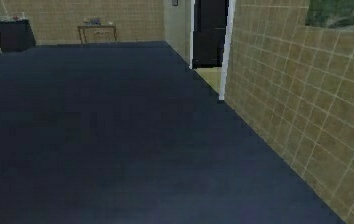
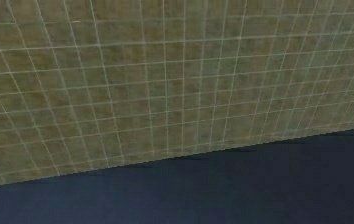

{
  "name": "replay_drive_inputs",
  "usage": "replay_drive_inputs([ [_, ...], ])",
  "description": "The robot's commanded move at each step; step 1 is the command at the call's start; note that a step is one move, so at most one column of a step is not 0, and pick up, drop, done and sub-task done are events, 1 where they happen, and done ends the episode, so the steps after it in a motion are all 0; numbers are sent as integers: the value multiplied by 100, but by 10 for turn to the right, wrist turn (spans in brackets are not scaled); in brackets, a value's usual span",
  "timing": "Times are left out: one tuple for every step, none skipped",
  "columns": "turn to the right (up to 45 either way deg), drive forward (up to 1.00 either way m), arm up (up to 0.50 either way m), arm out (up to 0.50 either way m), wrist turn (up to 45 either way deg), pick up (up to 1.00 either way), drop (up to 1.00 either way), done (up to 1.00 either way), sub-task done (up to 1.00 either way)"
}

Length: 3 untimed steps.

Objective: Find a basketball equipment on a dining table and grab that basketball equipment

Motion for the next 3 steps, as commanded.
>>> replay_drive_inputs([
  [0,100,0,0,0,0,0,0,0],
  [0,100,0,0,0,0,0,0,0],
  [30,0,0,0,0,0,0,0,0],
])
